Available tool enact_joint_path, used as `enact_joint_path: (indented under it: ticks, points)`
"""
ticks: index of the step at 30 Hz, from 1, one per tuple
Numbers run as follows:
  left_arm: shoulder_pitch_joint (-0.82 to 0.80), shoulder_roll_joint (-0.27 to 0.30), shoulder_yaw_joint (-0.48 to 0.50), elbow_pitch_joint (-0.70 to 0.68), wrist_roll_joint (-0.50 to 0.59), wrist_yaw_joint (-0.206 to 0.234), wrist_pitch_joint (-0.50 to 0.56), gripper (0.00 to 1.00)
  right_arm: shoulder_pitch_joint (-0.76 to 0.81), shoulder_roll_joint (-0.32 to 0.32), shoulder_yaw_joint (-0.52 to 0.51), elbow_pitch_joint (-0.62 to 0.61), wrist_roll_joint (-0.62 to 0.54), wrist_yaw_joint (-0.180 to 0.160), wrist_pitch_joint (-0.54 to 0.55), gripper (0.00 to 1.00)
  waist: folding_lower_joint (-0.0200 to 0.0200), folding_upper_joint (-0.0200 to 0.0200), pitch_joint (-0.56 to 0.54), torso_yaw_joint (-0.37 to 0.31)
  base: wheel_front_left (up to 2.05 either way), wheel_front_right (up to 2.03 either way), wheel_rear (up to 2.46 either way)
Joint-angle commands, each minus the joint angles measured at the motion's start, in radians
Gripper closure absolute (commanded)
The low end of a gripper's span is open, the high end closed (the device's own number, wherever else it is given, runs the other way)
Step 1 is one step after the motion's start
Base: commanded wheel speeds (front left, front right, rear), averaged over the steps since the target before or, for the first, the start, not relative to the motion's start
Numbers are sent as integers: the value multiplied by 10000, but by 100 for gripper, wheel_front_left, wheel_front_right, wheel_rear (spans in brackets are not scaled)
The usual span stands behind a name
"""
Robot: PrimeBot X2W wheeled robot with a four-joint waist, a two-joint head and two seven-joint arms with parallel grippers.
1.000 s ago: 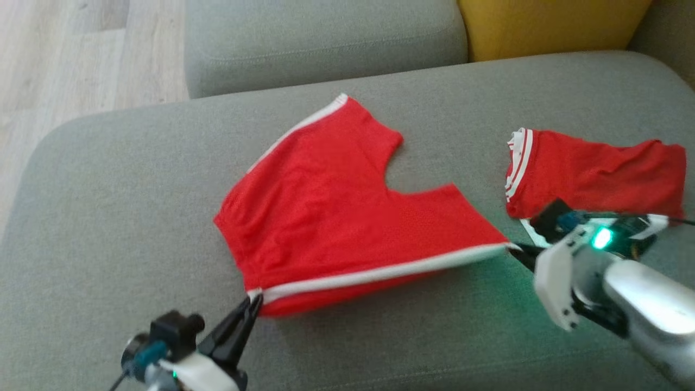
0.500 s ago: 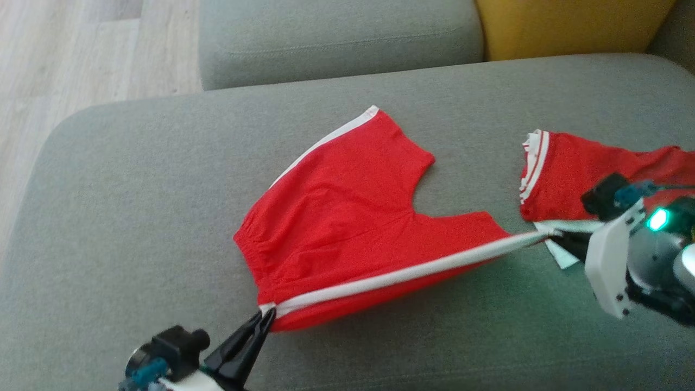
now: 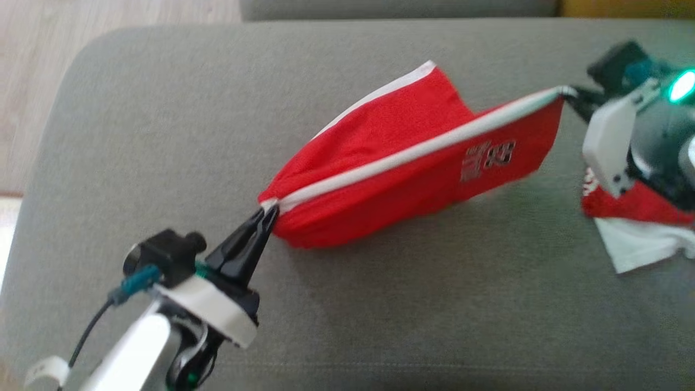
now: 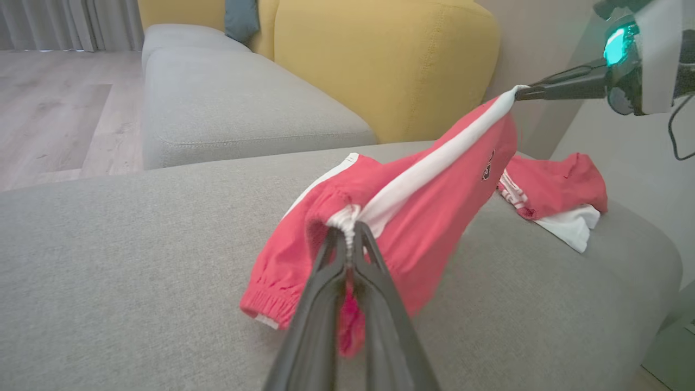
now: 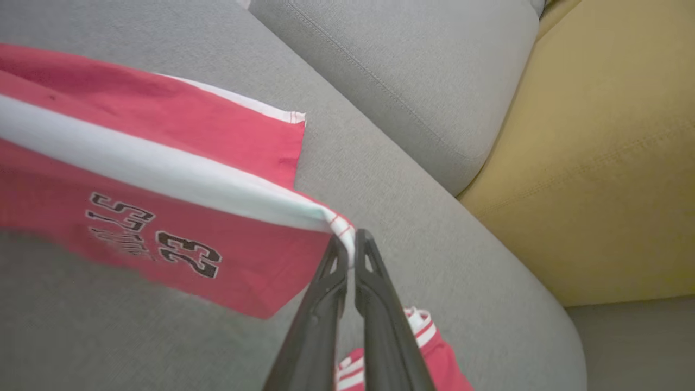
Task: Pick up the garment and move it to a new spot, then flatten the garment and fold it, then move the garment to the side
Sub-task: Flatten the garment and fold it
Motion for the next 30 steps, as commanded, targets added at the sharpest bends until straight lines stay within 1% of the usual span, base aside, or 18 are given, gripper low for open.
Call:
enact_joint_path:
  ticks: [1, 5, 7, 12, 19, 24, 26, 27, 28, 29, 30]
  points:
    - [-569, 165, 396, -176, -34, -15, -112, 100, -307, -151, -68, -29, -137, -11, -56, 100, -1, 0, 457, 416, 0, 0, 0]
    - [-1308, -53, 49, 241, -45, -105, -239, 100, -1371, 65, 441, 878, -548, -11, -322, 100, -1, 0, 944, 856, 0, 0, 0]
    - [-1853, -221, -274, 686, -29, -147, -336, 100, -2008, 197, 1030, 1576, -806, -11, -623, 100, -1, 0, 1222, 1142, 0, 0, 0]
    - [-2708, -538, -602, 1400, -84, -175, -546, 100, -2988, 474, 1648, 2698, -883, -11, -1160, 100, -1, 0, 1706, 1550, 0, 0, 0]
    - [-3712, -911, -970, 2595, -214, -189, -714, 100, -4070, 985, 2152, 4150, -967, -11, -1830, 100, -1, 0, 2272, 1947, 0, 0, 0]
    - [-4206, -1189, -1212, 3287, -358, -193, -852, 100, -4446, 1277, 2850, 4920, -1104, -11, -2227, 100, -1, 0, 2476, 2069, 0, 0, 0]
    - [-4364, -1274, -1275, 3525, -386, -193, -895, 100, -4563, 1412, 2959, 5207, -1129, -11, -2531, 100, -1, 0, 2540, 2077, 0, 0, 0]
    - [-4434, -1312, -1309, 3648, -403, -193, -909, 100, -4622, 1502, 2930, 5362, -1143, -11, -2732, 62, -1, 0, 2575, 2075, 0, 0, 0]
    - [-4502, -1347, -1337, 3764, -420, -194, -921, 100, -4656, 1599, 2895, 5533, -1156, -11, -2916, 0, -1, 0, 2603, 2069, 0, 0, 0]
    - [-4563, -1375, -1344, 3872, -434, -194, -932, 69, -4682, 1701, 2898, 5695, -1195, -11, -3092, 0, -1, 0, 2623, 2050, 0, 0, 0]
    - [-4613, -1391, -1324, 3978, -442, -194, -943, 17, -4687, 1822, 2935, 5833, -1217, -11, -3253, 0, -1, 0, 2632, 2010, 0, 0, 0]
